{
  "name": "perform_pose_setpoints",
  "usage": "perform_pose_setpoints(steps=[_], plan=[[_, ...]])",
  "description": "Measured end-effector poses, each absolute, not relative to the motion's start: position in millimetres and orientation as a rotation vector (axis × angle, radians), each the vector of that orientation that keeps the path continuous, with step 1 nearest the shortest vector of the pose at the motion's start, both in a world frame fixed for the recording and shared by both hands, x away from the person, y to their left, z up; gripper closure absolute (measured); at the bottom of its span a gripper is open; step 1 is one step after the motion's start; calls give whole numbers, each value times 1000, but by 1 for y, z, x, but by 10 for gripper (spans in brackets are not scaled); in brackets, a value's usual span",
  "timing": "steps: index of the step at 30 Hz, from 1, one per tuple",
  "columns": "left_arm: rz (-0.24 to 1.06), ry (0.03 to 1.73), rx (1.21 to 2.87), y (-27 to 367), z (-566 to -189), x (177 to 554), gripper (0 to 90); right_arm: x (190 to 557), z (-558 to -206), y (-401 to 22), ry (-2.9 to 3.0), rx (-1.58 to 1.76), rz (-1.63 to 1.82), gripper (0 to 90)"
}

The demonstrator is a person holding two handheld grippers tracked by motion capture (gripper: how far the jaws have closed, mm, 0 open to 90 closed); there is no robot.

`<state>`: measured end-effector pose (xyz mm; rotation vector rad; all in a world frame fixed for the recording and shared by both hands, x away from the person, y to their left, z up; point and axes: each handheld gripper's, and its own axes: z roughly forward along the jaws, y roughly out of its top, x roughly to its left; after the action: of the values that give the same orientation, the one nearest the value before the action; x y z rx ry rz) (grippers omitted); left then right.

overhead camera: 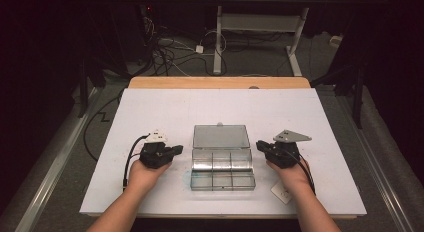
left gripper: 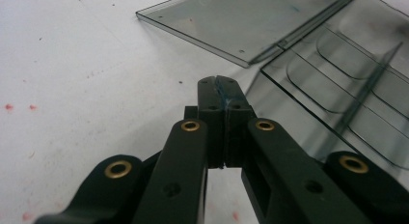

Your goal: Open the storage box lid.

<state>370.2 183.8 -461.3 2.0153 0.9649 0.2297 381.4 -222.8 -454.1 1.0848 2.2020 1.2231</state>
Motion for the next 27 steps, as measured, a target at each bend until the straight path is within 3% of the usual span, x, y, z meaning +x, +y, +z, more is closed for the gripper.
perform_pose_setpoints(steps=[3,15,23,27], plan=[[244,946,1998,189,-462,359,767,371,-454,-228,2200,1071,1251,643],[306,895,2015,203,-466,333,304,338,-461,-243,2197,1045,1275,159],[317,892,1992,208,-471,324,9,320,-462,-251,2196,1064,1253,3],[361,907,1942,213,-468,321,0,313,-461,-257,2207,1067,1253,3]])
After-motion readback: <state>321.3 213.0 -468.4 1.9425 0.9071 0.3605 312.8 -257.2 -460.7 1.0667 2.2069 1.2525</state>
